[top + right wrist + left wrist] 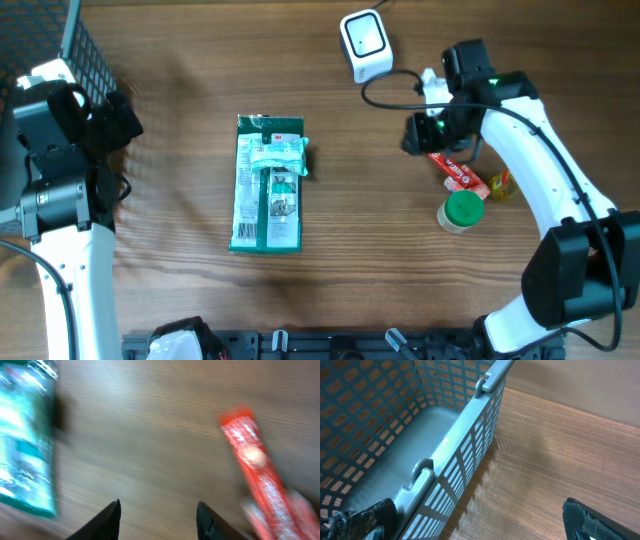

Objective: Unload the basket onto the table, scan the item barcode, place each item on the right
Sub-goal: 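Lower the red tube beside the jar and release it, then reach the right gripper to the mint-green Kleenex pack by the glove pack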

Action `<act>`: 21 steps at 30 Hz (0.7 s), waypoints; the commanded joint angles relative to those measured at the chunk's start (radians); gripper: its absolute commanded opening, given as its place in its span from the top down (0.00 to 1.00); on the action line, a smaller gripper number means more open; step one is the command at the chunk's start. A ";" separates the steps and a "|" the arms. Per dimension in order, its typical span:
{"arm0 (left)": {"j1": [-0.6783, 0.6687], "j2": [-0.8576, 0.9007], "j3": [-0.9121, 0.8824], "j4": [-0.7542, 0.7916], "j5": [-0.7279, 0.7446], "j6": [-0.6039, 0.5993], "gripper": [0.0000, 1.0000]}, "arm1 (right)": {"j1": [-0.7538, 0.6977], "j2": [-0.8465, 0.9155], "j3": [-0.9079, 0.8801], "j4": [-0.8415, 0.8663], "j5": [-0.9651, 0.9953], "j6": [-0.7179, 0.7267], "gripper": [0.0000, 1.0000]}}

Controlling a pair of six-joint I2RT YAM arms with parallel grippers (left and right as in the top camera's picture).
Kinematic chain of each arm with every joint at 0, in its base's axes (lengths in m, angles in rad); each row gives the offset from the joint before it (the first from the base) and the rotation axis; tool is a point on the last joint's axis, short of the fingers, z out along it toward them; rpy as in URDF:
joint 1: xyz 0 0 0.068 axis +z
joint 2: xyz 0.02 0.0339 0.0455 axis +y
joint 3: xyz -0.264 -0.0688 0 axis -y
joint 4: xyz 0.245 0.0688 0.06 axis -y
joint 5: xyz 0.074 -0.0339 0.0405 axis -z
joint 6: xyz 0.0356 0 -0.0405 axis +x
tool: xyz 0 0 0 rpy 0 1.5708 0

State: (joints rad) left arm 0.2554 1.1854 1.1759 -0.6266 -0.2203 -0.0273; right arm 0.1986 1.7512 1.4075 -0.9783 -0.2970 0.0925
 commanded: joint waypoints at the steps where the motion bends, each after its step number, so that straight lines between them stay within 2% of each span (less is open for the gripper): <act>1: 0.005 0.040 -0.056 -0.052 0.054 -0.040 0.00 | 0.087 0.013 -0.009 0.101 -0.132 0.204 0.52; 8: 0.005 0.040 -0.056 -0.052 0.054 -0.040 0.00 | 0.399 0.064 -0.009 0.427 0.018 0.286 0.51; 10: 0.005 0.040 -0.056 -0.052 0.054 -0.040 0.00 | 0.478 0.108 -0.009 0.503 0.155 0.355 0.41; 14: 0.005 0.040 -0.056 -0.052 0.054 -0.040 0.00 | 0.542 0.211 -0.009 0.562 0.349 0.438 0.36; 19: 0.005 0.040 -0.056 -0.052 0.054 -0.040 0.00 | 0.537 0.330 -0.009 0.589 0.331 0.486 0.37; 21: 0.005 0.040 -0.056 -0.052 0.055 -0.040 0.00 | 0.537 0.334 -0.009 0.590 0.315 0.483 0.50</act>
State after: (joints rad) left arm 0.2554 1.1854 1.1759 -0.6266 -0.2203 -0.0269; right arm 0.7357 2.0712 1.4048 -0.3931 0.0002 0.5526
